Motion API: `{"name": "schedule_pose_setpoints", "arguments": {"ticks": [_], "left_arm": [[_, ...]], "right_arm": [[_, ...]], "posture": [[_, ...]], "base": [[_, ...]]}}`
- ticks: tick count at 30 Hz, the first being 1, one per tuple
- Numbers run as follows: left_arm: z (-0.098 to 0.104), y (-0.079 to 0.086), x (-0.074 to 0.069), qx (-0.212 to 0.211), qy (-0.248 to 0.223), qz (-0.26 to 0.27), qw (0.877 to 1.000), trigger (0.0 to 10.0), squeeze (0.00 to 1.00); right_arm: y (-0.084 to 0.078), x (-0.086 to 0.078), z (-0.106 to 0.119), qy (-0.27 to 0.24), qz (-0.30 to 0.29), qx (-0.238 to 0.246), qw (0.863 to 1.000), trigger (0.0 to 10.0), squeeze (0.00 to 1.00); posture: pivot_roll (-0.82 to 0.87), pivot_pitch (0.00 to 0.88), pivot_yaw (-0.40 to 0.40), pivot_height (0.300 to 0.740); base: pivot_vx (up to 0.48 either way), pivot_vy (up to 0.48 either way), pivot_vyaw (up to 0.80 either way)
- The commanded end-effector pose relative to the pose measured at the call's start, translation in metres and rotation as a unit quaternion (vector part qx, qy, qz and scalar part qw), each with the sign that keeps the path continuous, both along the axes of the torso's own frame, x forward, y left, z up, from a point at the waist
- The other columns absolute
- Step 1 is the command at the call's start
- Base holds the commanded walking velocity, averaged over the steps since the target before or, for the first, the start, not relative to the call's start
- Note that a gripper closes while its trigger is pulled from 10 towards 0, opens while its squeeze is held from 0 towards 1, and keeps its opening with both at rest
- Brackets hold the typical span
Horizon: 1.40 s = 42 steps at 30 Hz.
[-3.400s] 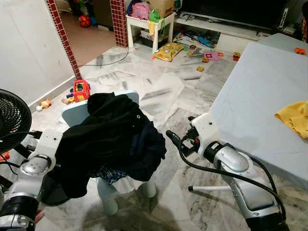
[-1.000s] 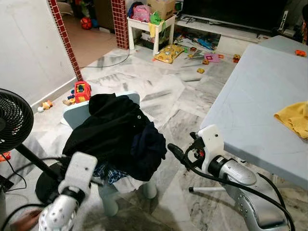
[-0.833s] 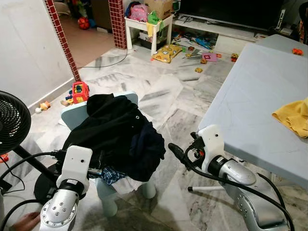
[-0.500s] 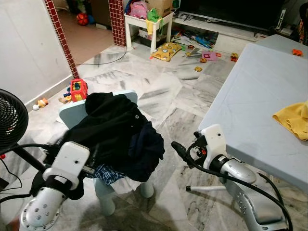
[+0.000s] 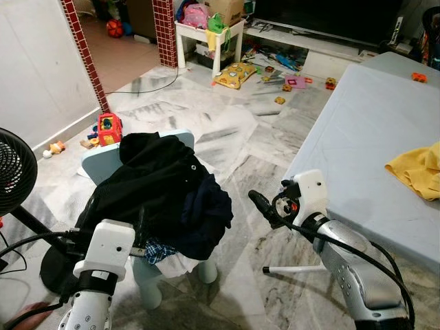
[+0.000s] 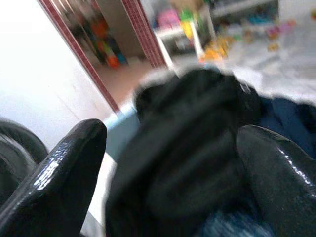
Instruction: Hang hanger
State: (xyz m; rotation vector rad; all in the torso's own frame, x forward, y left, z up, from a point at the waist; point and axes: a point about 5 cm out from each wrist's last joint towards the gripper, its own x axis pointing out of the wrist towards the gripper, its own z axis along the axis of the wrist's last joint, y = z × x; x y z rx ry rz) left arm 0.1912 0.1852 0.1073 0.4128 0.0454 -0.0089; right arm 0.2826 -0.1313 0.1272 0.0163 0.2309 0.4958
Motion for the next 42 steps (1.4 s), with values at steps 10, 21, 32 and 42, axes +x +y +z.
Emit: {"name": "schedule_pose_setpoints", "arguments": {"ticks": [10, 21, 32, 42], "left_arm": [[-0.043, 0.019, 0.014, -0.017, 0.193, -0.078, 0.978, 10.0, 0.00], [-0.059, 0.047, 0.048, 0.004, 0.243, -0.087, 0.966, 10.0, 0.00], [-0.056, 0.031, 0.080, 0.003, 0.214, -0.131, 0.968, 10.0, 0.00], [-0.054, 0.017, 0.089, 0.020, 0.212, -0.176, 0.961, 10.0, 0.00]], "right_arm": [[-0.003, -0.005, 0.004, 0.015, 0.001, -0.006, 1.000, 10.0, 0.00], [-0.009, -0.015, 0.011, 0.021, -0.017, 0.010, 1.000, 10.0, 0.00], [-0.008, -0.036, 0.019, 0.026, 0.012, 0.041, 0.999, 10.0, 0.00], [0.001, -0.065, 0.026, 0.051, 0.093, 0.060, 0.993, 10.0, 0.00]], "posture": [[-0.04, 0.142, -0.031, 0.740], [-0.08, 0.172, -0.002, 0.740], [-0.12, 0.197, 0.002, 0.740], [-0.15, 0.251, 0.030, 0.740]], "base": [[0.000, 0.000, 0.00], [0.000, 0.000, 0.00], [0.000, 0.000, 0.00], [0.000, 0.000, 0.00]]}}
